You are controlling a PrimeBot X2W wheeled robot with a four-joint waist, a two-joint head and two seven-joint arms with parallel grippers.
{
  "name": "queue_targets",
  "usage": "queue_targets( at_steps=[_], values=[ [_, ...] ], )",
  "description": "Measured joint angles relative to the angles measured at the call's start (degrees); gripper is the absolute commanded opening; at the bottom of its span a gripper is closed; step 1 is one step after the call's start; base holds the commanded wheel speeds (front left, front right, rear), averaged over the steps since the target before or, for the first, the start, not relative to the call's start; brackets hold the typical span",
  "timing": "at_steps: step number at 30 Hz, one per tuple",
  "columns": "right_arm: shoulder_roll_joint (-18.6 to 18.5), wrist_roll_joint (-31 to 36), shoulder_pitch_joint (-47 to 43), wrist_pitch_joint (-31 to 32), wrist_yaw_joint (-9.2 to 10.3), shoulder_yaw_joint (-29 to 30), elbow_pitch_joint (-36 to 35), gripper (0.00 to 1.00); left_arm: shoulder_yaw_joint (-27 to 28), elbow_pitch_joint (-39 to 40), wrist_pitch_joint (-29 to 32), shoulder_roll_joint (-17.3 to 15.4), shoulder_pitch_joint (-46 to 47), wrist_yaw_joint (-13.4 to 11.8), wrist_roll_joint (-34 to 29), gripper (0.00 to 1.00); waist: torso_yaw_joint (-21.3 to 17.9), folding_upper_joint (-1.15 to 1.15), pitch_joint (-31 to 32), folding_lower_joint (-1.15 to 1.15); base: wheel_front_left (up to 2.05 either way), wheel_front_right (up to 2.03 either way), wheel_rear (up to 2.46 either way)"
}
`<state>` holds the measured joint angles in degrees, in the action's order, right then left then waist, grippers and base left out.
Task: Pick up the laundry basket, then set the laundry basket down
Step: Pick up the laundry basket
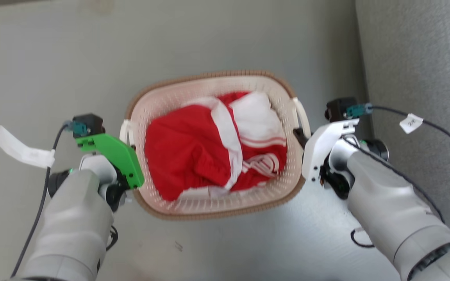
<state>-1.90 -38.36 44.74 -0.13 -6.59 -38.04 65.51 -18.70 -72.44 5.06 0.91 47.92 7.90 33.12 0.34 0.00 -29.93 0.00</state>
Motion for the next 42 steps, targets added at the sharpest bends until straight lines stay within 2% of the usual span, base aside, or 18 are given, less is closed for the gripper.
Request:
queue_targets(
  at_steps=[21, 42],
  values=[
    [0.21, -4.83, -10.11, 4.08, -0.55, -3.72, -0.05, 0.00, -1.88, -1.01, 5.15, 0.05, -9.55, 0.16, 3.03, 0.00, -0.62, 0.00, 12.47, 0.00, 0.00, 0.00, 0.00],
    [0.37, -8.88, -17.84, 5.76, -0.96, -5.79, 0.04, 0.00, -3.77, -1.14, 8.27, 0.00, -17.09, 0.16, 6.32, 0.00, -0.67, 0.00, 22.22, 0.00, 0.00, 0.00, 0.00]
  ],
)
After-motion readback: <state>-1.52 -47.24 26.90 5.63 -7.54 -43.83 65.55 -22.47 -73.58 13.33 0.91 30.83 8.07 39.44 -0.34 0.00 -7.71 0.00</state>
